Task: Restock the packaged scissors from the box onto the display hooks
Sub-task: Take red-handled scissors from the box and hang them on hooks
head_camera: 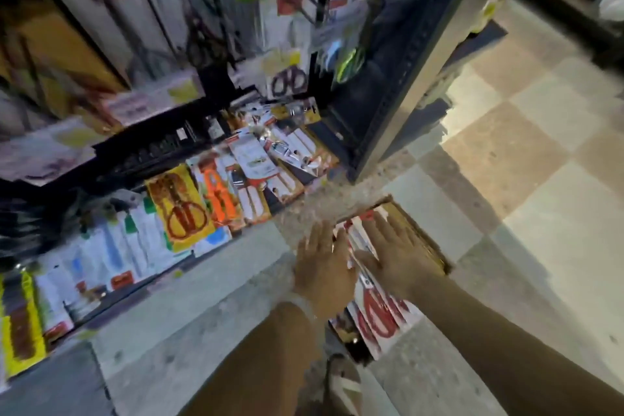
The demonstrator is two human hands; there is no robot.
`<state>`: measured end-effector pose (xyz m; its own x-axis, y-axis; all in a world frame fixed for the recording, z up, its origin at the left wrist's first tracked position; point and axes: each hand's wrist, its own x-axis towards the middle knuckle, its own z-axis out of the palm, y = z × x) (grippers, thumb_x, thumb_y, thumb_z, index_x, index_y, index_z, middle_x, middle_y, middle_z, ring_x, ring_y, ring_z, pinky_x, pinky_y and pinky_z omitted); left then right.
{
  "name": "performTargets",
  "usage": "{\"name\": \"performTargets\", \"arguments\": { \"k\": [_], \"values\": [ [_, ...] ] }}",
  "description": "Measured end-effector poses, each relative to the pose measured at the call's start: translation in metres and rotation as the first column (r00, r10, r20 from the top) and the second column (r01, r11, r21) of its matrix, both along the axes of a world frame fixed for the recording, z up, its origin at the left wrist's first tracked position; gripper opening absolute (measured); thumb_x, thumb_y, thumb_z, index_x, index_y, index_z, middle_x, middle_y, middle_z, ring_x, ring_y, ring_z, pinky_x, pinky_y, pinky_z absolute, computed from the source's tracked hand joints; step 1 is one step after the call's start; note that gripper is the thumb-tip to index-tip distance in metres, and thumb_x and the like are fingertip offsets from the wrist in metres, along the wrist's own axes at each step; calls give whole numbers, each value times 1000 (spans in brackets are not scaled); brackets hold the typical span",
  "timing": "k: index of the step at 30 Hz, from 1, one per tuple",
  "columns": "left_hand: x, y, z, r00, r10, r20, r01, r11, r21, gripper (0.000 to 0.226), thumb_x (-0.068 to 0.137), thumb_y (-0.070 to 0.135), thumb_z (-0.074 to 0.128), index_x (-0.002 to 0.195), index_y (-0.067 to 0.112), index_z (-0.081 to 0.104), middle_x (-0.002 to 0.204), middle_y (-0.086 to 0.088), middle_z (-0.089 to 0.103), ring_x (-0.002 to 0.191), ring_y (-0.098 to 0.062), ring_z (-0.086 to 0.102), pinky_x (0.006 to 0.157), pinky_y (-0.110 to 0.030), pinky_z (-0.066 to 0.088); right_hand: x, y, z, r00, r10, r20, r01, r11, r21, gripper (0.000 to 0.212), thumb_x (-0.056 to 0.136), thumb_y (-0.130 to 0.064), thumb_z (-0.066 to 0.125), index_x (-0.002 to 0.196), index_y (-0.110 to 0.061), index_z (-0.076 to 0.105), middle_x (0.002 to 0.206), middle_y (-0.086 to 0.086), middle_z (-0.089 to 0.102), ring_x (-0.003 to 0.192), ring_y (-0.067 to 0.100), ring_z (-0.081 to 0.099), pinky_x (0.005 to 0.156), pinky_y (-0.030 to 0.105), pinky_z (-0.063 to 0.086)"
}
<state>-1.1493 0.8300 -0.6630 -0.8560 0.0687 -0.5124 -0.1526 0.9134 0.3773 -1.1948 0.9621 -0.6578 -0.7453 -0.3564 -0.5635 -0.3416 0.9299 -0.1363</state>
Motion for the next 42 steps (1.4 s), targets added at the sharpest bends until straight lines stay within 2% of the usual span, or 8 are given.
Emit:
{"name": "performTargets", "arguments": {
  "k": [10, 15, 21, 27, 30, 33, 37, 42],
  "values": [
    [-45, 72, -204, 984, -178, -22, 179, 983, 30, 61, 99, 28, 29, 150, 13, -1, 158, -14, -12, 145, -29, -17, 116, -45, -10, -38, 75, -200, 988, -148, -37, 151, 983, 105, 66, 93, -58, 14, 149, -29, -6, 159, 3, -11, 147, 24, -9, 117, 43, -2],
    [-77, 91, -262, 959, -267, -92, 266, 964, -20, 64, 99, 38, 28, 150, 13, -2, 158, -13, -15, 145, -28, -18, 116, -44, -9, -61, 96, -261, 974, -206, -91, 212, 975, 62, 69, 93, -59, 21, 150, -27, -3, 159, 2, -9, 147, 24, -7, 118, 41, 0],
    [-79, 86, -284, 966, -212, -146, 219, 975, 35, 66, 97, 42, 34, 150, 14, 8, 159, -13, -10, 146, -26, -15, 117, -42, -4, -82, 112, -281, 916, -399, 44, 402, 910, -98, 99, 78, -66, 53, 151, -20, 5, 158, 4, 16, 143, 25, 23, 115, 38, 22],
    [-59, 87, -281, 985, -158, -77, 168, 973, 157, 44, 94, 37, 44, 128, 9, 42, 132, -13, 47, 123, -31, 43, 99, -43, 42, -83, 110, -275, 880, -444, -168, 464, 881, 99, 109, 52, -80, 63, 136, -17, 36, 133, 13, 43, 121, 32, 41, 95, 41, 40],
    [-61, 93, -286, 999, 41, -24, -32, 949, 312, 39, 91, 39, 48, 116, 9, 48, 118, -12, 57, 108, -32, 55, 88, -41, 48, -88, 107, -279, 841, -526, -124, 530, 848, -6, 116, 45, -73, 75, 137, -18, 30, 131, 12, 44, 118, 31, 46, 95, 44, 45],
    [-62, 94, -283, 957, 275, 90, -282, 817, 503, 42, 89, 38, 53, 122, 13, 48, 121, -8, 61, 108, -29, 58, 86, -32, 48, -83, 107, -269, 761, -649, -16, 634, 749, -191, 101, 53, -53, 84, 131, -17, 30, 129, 6, 48, 113, 26, 51, 93, 41, 47],
    [-54, 88, -271, 861, 376, 341, -492, 449, 746, 40, 87, 31, 61, 126, 25, 53, 115, 5, 67, 96, -12, 63, 71, -17, 48, -73, 93, -250, 719, -685, 119, 660, 619, -426, 82, 59, -43, 85, 119, -16, 36, 110, -2, 52, 97, 17, 55, 78, 32, 46],
    [-59, 65, -244, 707, 502, 497, -584, 19, 811, 33, 78, -1, 69, 109, 12, 66, 102, -15, 72, 89, -27, 70, 80, -38, 57, -77, 47, -238, 677, -706, 210, 626, 401, -669, 88, 45, -55, 85, 113, -15, 44, 104, 2, 62, 89, 19, 65, 69, 35, 56]
  ]
}}
